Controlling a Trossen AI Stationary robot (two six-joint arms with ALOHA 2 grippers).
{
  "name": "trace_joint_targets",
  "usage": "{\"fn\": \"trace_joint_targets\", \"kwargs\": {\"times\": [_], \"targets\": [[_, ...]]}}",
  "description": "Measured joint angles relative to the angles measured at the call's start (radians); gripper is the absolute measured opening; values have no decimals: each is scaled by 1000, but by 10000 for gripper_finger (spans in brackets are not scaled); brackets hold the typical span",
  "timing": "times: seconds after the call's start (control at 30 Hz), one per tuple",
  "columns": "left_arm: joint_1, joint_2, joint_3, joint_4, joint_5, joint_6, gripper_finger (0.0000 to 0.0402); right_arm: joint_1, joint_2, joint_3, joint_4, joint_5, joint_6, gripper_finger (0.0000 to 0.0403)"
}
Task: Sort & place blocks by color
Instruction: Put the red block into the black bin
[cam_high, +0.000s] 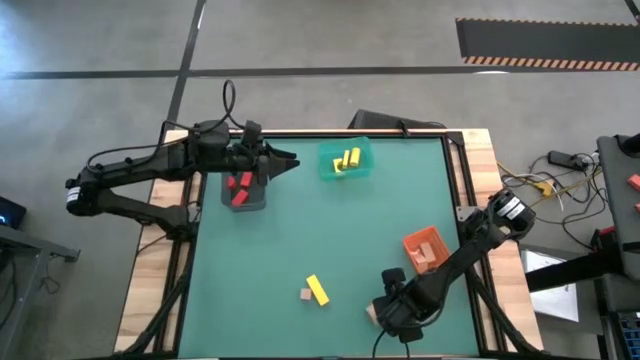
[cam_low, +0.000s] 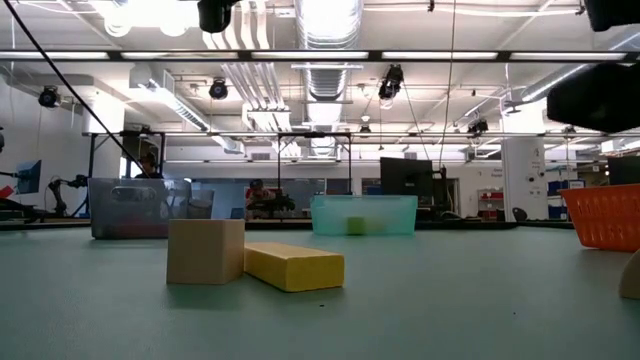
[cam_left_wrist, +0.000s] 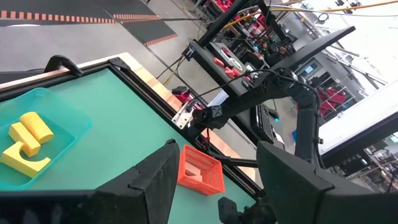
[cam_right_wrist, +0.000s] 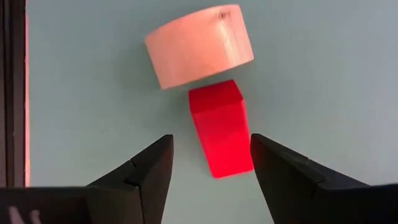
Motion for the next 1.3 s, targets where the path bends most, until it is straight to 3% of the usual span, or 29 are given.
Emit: {"fn": "trace_joint_targets", "kwargs": {"times": [0.53,0.83,0.93,1.13,1.3], "targets": [[0,2,0,0,-1,-1,199,-30,0,-93,176,1,-17,202],[0,5,0,1,-3,-1,199,-37,-4,-93,179,-1,-51,123],[0,5,0,1,-4,-1,199,-38,-4,-91,177,-1,-50,119],[0,5,0,2,-6,-1,199,-51,-44,-80,20,12,-61,122],[0,5,0,5,-6,-1,199,-89,-162,-80,-82,70,-49,120]]}}
